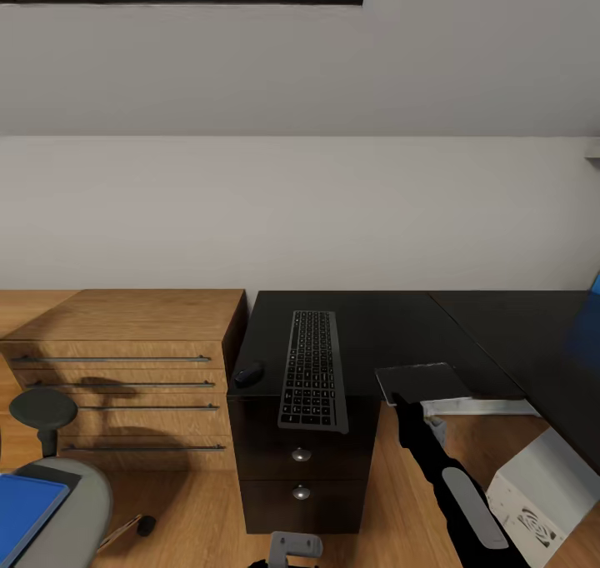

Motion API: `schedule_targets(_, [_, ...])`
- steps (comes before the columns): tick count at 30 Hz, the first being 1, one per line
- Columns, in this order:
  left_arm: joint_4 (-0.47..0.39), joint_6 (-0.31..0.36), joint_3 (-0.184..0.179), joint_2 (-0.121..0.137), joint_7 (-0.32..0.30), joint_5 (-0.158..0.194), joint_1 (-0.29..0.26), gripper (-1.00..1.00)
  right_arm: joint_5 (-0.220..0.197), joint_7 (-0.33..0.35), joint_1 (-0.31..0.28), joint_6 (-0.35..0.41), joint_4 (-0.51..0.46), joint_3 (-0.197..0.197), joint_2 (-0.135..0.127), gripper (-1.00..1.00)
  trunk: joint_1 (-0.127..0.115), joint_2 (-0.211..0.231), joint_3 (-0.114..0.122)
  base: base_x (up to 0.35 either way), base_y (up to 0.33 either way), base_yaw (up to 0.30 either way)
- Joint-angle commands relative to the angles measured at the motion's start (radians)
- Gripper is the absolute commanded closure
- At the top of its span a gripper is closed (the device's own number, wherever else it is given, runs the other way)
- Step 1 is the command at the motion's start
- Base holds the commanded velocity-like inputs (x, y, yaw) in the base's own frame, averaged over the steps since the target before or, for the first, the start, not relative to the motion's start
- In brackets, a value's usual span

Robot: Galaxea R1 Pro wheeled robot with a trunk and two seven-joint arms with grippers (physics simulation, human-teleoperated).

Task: In the bedroom, organize the workspace by keeping the computer under the desk, ensuring the monitor is on the desk, placing the keyboard on the desk next to the monitor, placing the mouse on the desk next to the keyboard, moving the folder from the swivel chair onto the desk next to the mouse, stacking the notebook on top of the folder with the pen on top of the notebook, and positioning the swivel chair next to the desk.

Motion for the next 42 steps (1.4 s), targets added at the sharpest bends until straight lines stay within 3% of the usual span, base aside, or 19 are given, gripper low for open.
schedule_targets(1, [-0.002, 0.001, -0.002, 0.0, 0.01, 0.011, 0.0, -1.0, -0.005, 0.002, 0.0, 0.006, 0.009, 0.004, 0.0, 1.0, 0.0, 0.0, -0.001, 0.0, 0.0, 0.0])
schedule_targets(12, [-0.002, 0.001, -0.005, 0.0, 0.01, 0.011, 0.0, -1.0, -0.003, 0.001, 0.0, 0.006, 0.009, 0.012, -0.001, 1.0, 0.0, 0.0, -0.001, 0.0, 0.101, 0.0])
schedule_targets(14, [-0.004, -0.006, 0.006, 0.011, 0.022, -0.001, 0.0, -1.0, -0.021, -0.007, 0.0, -0.005, -0.003, -0.002, 0.0, 1.0, 0.0, 0.0, -0.001, 0.0, 0.0, 0.0])
schedule_targets(18, [-0.004, -0.006, 0.012, 0.007, 0.039, -0.013, 0.0, -1.0, -0.018, -0.021, -0.006, -0.027, 0.003, -0.02, -0.002, 1.0, 0.0, 0.0, -0.001, 0.0, 0.0, 0.0])
schedule_targets(25, [-0.006, -0.006, 0.022, 0.038, 0.048, -0.011, 0.0, -1.0, -0.001, 0.018, -0.009, 0.002, 0.01, -0.056, -0.037, 1.0, 0.0, 0.0, -0.001, 0.0, 0.0, 0.0])
schedule_targets(30, [-0.007, -0.006, 0.023, 0.043, 0.05, -0.011, 0.0, -1.0, 0.0, 0.027, -0.01, 0.03, 0.01, -0.061, -0.064, 1.0, 0.0, 0.0, -0.001, 0.0, 0.0, 0.0])
schedule_targets(42, [-0.008, -0.006, 0.024, 0.044, 0.05, -0.011, 0.0, -1.0, 0.0, 0.027, -0.01, 0.038, 0.011, -0.06, -0.067, 1.0, 0.0, 0.0, -0.001, 0.0, 0.0, 0.0])
